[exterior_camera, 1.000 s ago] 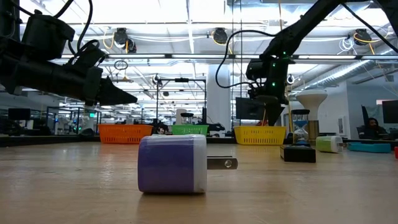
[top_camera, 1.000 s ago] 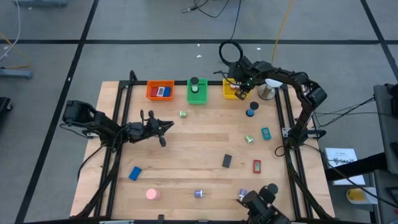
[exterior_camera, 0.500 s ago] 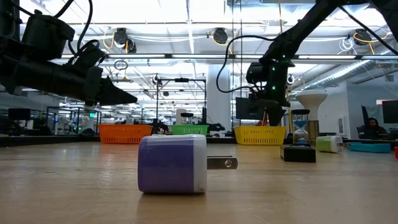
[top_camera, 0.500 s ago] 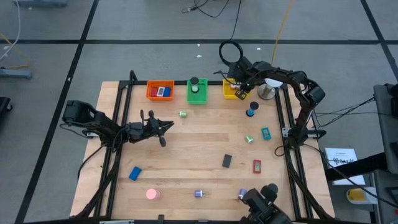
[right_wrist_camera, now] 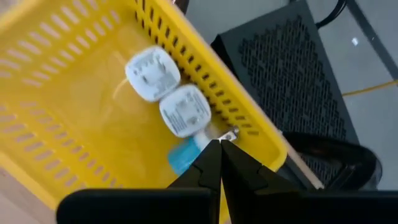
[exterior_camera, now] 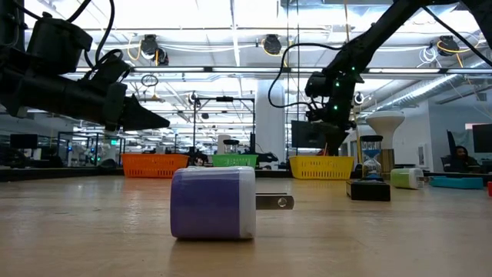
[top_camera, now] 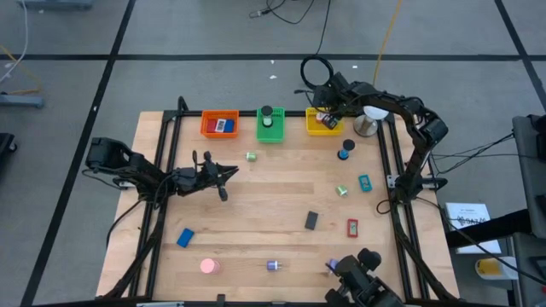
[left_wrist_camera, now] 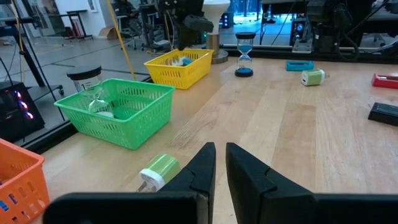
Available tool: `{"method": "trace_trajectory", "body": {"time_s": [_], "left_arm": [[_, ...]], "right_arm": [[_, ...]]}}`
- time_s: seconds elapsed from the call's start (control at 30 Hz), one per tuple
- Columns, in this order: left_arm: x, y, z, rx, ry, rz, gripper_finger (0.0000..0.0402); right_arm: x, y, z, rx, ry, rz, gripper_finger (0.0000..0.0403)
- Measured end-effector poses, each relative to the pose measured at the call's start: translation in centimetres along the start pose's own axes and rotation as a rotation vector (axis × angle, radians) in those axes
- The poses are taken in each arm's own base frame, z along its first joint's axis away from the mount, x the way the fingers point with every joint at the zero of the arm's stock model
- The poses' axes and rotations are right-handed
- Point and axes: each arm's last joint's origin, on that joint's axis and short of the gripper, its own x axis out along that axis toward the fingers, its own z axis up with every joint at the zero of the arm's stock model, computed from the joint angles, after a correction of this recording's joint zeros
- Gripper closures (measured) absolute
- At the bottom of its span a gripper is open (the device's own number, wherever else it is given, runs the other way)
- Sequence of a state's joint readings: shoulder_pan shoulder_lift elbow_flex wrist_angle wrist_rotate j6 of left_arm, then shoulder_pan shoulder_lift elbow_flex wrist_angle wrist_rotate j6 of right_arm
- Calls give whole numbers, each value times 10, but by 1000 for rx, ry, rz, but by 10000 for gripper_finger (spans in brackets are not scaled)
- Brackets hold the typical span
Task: Pick & Place Office items
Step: Adjust the blue charger adapter in the yellow bin, then put the blue hourglass into the green bin
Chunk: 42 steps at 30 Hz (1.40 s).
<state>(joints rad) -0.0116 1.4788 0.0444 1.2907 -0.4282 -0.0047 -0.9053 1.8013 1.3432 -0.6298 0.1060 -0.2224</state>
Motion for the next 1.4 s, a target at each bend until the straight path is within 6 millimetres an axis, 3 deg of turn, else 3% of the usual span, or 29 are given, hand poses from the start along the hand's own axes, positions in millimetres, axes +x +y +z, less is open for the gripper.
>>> {"method": "trace_trajectory", "body": {"time_s": [0.67, 1.13, 1.23, 1.4], "left_arm": [[0, 0, 0, 67, 0, 0, 366], [0, -1, 0, -59, 2, -38, 366], [0, -1, 0, -62, 2, -39, 366], [0, -1, 0, -95, 2, -38, 366]], "right_arm": [[-20, 22, -6, -33, 54, 38, 399], [-2, 21, -5, 82, 90, 30, 387], [-18, 20, -7, 99, 71, 23, 369], [-66, 35, -16, 95, 52, -4, 322]]}}
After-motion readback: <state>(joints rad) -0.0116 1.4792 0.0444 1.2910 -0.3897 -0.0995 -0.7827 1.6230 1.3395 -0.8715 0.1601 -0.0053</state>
